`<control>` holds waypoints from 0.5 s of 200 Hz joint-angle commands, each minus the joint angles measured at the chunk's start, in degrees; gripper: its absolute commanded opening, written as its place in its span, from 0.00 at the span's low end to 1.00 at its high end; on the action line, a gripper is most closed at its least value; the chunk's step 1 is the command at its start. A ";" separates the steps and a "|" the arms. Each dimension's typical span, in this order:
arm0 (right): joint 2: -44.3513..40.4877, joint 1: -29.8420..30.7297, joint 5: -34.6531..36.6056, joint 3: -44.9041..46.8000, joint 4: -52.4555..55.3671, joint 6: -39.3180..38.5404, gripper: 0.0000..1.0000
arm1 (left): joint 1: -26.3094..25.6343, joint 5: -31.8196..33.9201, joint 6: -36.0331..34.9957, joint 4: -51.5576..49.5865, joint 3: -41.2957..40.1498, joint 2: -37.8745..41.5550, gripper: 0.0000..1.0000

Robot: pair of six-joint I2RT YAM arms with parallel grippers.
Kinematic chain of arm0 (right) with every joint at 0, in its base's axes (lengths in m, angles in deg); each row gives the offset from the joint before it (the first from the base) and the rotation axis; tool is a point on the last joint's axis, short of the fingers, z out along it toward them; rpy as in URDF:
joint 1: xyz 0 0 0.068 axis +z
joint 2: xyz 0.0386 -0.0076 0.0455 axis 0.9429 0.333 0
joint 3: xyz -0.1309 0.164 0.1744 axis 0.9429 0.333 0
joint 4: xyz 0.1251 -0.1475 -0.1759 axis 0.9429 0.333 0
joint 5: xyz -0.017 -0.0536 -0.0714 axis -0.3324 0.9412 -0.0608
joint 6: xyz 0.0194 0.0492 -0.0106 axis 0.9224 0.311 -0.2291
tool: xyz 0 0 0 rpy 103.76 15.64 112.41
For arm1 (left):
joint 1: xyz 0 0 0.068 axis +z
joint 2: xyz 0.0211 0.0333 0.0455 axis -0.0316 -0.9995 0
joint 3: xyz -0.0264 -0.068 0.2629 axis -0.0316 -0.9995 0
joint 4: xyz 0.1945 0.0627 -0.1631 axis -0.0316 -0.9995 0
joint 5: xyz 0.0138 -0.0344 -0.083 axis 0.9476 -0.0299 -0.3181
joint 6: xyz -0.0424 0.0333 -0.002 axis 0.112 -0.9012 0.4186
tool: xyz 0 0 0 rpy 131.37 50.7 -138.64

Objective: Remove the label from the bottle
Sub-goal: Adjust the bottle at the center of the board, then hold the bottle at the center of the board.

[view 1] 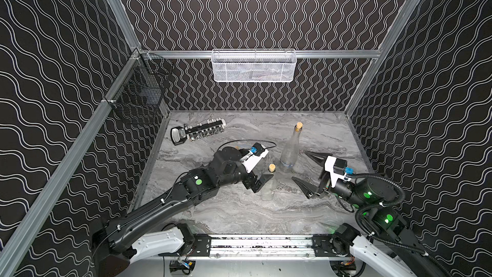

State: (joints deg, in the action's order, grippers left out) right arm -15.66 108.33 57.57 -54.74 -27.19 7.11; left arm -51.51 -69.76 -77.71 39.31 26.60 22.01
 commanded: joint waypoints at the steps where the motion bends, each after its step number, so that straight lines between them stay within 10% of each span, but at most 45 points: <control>1: -3.20 0.01 0.29 1.37 3.41 5.38 1.00 | 0.06 -3.79 0.04 7.28 -1.20 -1.54 0.99; 100: -7.52 0.04 4.55 6.21 5.71 10.75 0.97 | 0.04 -5.03 0.41 17.60 -3.66 -10.32 0.82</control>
State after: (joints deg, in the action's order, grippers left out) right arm -23.98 108.33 59.58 -49.58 -23.80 13.95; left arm -51.51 -74.06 -77.53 52.53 22.91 12.44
